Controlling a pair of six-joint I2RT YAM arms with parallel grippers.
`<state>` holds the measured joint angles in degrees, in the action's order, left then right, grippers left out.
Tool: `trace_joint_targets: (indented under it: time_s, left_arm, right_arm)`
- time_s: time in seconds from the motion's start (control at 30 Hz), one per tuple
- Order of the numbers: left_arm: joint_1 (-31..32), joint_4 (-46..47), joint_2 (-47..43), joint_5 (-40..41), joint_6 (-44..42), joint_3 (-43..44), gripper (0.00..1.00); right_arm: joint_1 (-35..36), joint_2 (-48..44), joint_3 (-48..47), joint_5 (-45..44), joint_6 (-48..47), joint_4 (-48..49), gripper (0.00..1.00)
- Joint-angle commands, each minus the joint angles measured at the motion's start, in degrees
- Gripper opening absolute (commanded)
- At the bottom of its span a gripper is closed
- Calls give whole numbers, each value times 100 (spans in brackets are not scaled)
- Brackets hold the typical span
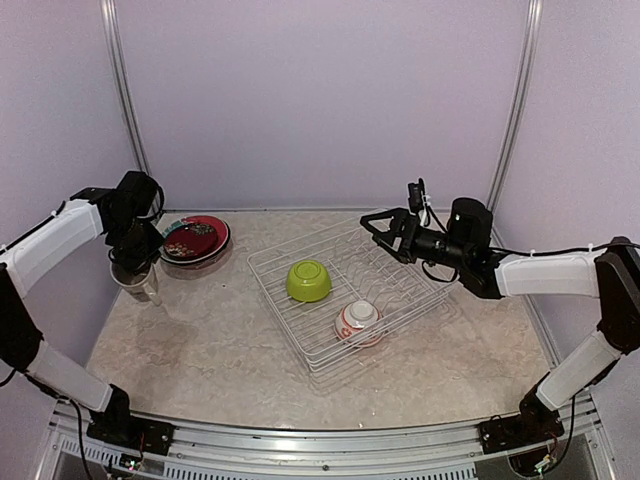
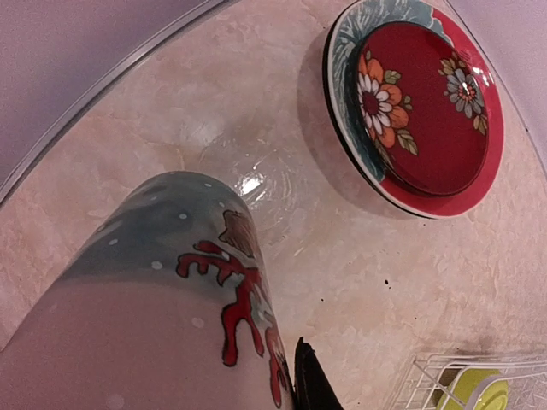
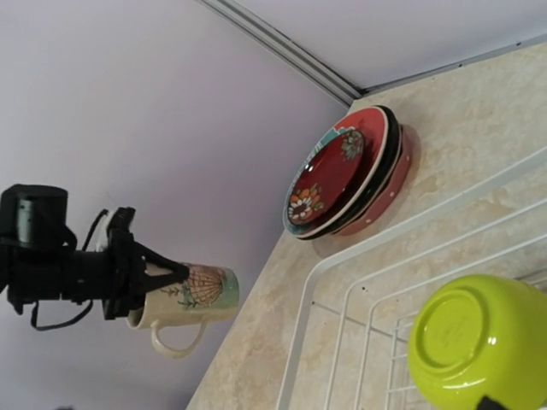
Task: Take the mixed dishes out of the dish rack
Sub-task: Place the cup at the corner of the board.
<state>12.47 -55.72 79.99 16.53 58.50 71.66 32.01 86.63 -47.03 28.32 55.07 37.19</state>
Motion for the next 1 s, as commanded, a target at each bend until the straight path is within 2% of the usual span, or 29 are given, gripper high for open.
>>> trace_joint_targets:
  time_s: [0.0, 0.17, 0.33, 0.6, 0.87, 0.97]
  left_arm:
    - [-388, 411, 13, -244, -344, 18, 0]
    - [-717, 488, 607, -413, -642, 250, 0]
    - [-1044, 663, 1069, -932, -702, 323, 0]
    - [-1079, 630, 1497, -586, -643, 416, 1]
    - [-1112, 558, 1531, -513, -644, 445, 17]
    - [-1122, 530, 1433, -445, -693, 462, 28]
  right_arm:
    - [-52, 105, -173, 78, -150, -321, 100]
    - [-43, 168, -423, 86, -418, -885, 100]
    - [-14, 201, -540, 68, -550, -1196, 100]
    - [39, 337, -658, 129, -664, -1451, 100]
    - [121, 464, -828, 104, -862, -1768, 100]
    - [155, 488, -892, 104, -926, -1855, 100]
